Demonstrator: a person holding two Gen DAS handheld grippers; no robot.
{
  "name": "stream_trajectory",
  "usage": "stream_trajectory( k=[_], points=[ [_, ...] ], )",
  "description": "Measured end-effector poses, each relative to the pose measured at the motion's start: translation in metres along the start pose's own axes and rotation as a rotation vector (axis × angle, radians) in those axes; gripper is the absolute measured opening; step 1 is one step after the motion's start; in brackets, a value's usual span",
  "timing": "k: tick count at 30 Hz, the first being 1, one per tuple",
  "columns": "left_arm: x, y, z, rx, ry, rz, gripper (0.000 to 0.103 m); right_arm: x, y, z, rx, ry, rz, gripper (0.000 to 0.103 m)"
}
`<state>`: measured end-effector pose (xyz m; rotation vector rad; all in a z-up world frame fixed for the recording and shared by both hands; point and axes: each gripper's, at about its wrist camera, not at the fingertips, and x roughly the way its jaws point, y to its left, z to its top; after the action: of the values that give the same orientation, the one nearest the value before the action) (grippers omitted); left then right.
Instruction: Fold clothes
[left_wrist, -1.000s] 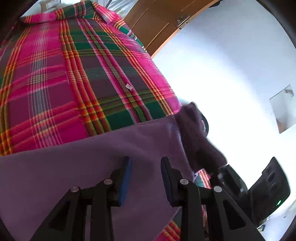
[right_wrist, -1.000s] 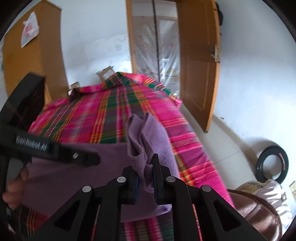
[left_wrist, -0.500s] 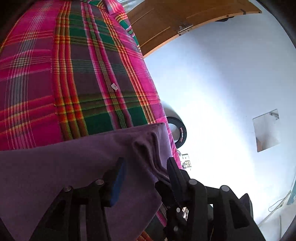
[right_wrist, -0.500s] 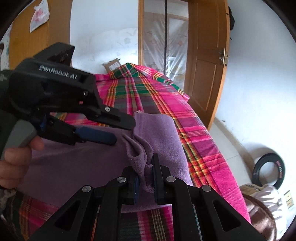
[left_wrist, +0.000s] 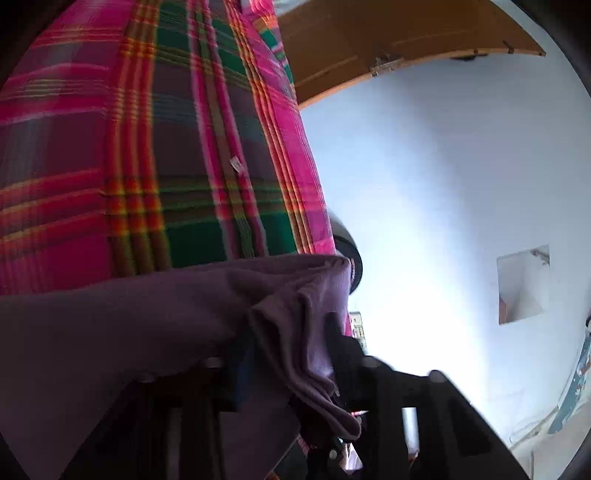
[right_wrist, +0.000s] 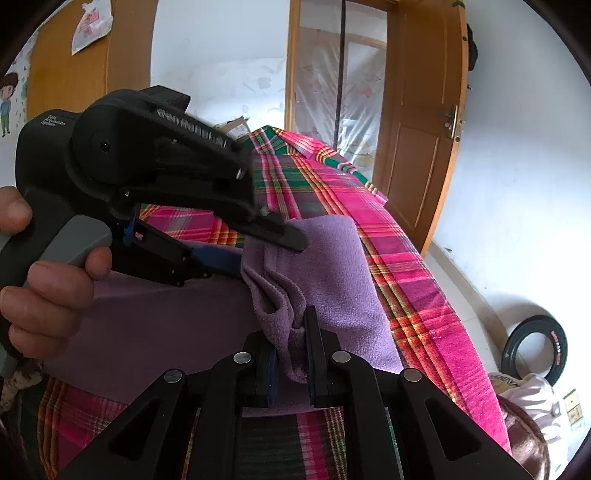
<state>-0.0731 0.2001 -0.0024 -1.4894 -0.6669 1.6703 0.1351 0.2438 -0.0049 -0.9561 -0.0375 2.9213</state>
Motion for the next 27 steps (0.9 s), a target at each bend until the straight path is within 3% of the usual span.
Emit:
stream_trajectory(
  k=[6, 23, 27],
  points=[
    [-0.016, -0.009, -0.005, 0.041, -0.037, -0.007, 0.015, -0.009, 0.008, 0.003, -0.012, -0.022, 0.011, 0.012],
    [-0.066, -0.014, -0.043, 0.068, -0.133, 0.058, 0.011, -0.031, 0.072, 0.025, -0.09, -0.09, 0.093, 0.012],
    [-0.101, 0.003, -0.024, 0.076, -0.147, 0.106, 0.011, -0.031, 0.094, 0.027, -0.111, -0.091, 0.127, 0.012]
  ],
)
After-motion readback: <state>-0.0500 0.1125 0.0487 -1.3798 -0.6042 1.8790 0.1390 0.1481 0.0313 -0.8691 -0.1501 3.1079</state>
